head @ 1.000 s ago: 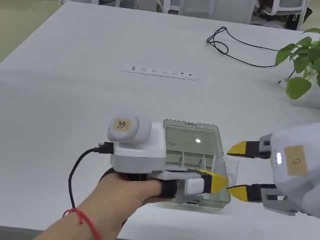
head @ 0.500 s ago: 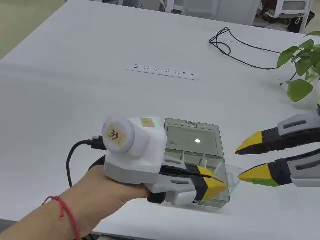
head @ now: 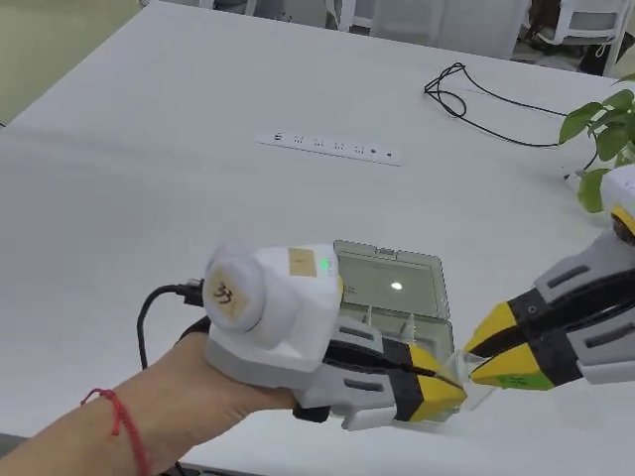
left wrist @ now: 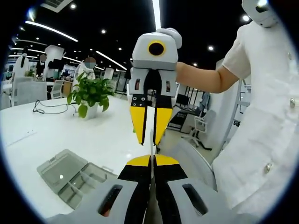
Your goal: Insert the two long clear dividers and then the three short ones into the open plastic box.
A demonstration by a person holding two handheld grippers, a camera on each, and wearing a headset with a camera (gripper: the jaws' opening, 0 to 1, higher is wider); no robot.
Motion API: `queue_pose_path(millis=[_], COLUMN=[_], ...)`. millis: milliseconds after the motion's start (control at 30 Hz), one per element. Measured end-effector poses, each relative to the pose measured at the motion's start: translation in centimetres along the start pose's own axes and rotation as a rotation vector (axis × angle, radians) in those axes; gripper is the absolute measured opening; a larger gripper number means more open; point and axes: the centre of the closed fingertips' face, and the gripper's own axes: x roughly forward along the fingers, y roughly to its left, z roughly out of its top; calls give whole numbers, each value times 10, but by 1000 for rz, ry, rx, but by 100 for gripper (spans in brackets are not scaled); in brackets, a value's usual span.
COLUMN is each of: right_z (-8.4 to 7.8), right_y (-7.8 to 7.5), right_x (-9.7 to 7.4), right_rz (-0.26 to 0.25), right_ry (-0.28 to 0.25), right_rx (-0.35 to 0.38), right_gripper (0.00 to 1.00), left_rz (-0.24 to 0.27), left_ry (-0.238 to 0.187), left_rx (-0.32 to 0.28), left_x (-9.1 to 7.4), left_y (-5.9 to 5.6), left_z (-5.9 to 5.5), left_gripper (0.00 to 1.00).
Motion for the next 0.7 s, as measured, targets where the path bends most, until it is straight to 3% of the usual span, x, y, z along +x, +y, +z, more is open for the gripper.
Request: queue_pose_path(millis=[333,700], right_z=[0,0], right_y=[5,4], right_x=[3,5], right_rz=[37,39], right_ry=[-8,-10], right_rx=[7,5], right_gripper=[3,3], left_rz=[-6,4], left_ry=[-5,-2], left_rx=[14,20], left_x=[-2,-3], left_y=[2,2], left_z=[0,-2], left_gripper=[0,0])
